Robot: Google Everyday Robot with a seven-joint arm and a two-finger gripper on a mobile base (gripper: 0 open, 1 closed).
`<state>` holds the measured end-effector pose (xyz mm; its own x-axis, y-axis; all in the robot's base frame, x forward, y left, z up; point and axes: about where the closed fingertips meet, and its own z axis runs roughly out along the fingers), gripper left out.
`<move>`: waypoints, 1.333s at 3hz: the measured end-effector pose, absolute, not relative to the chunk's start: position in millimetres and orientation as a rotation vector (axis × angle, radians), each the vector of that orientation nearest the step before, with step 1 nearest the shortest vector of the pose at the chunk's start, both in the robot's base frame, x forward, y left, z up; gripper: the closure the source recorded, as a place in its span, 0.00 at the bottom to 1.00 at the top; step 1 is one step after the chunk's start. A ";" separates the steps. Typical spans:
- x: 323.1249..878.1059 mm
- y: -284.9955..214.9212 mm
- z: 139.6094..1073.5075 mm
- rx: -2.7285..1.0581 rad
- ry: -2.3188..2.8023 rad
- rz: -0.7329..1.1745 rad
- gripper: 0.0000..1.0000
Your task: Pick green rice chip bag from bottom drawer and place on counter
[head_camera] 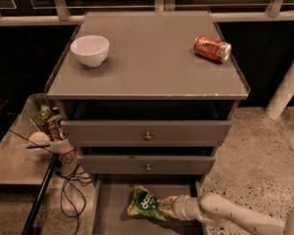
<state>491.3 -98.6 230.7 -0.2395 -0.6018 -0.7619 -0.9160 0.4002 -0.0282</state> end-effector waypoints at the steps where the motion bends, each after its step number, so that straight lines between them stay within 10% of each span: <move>1: 480.4 -109.8 262.3 -1.293 1.912 0.601 1.00; 4: 465.8 -140.8 416.6 -1.383 1.754 0.477 1.00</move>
Offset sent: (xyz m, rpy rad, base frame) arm -0.0306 -0.0398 0.1270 0.0665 -0.0878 0.0699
